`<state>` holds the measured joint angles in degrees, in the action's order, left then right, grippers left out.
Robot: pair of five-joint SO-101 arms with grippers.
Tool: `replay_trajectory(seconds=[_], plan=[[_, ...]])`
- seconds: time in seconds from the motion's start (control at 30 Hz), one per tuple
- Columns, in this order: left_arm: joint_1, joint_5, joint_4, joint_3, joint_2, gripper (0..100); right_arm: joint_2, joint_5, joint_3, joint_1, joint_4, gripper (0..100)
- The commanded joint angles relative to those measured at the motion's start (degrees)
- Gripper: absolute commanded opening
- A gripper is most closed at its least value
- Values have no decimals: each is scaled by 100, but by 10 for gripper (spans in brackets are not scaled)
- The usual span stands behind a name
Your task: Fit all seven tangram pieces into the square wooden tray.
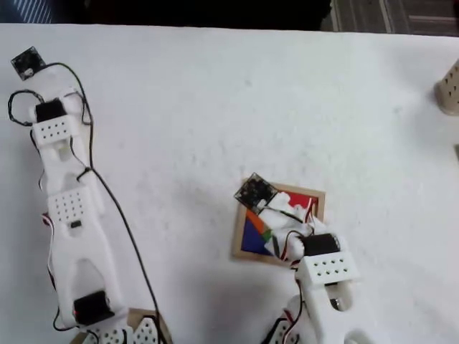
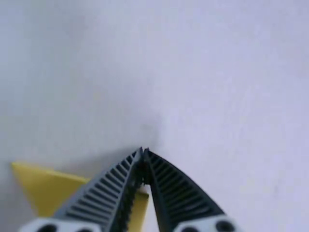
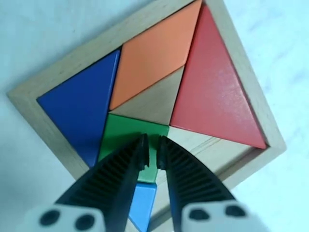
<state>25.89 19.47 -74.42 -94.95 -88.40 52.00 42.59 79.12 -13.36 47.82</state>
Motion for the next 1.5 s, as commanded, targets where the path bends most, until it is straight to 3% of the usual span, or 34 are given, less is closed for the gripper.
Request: replay_trajectory(seconds=[0.0,0.13,0.2,0.3,0.47,0.73,0.97,1.17,1.33,1.47], plan=[[4,-79,-1187,-26,268,24,57,70,-9,-22,66,45],[22,-97,-2532,-62,673,24,57,70,-9,-22,66,45],[22,-457,-2857,-9,884,24,57,70,-9,-22,66,45],[84,-1002,-2831,334,1103,24,57,70,-9,-22,66,45],[92,-721,-2831,1864,1771,24,57,70,-9,-13,66,45],[57,-703,-2673,5055,3952,24,57,70,-9,-13,66,45],[92,-703,-1266,7780,5604,24,57,70,-9,-13,66,45],[92,-756,527,10558,7600,27,57,70,-9,4,66,45],[330,-1626,2611,12800,9147,27,57,70,-9,31,66,45],[435,-1837,3569,13802,10026,28,57,70,-9,31,66,45]])
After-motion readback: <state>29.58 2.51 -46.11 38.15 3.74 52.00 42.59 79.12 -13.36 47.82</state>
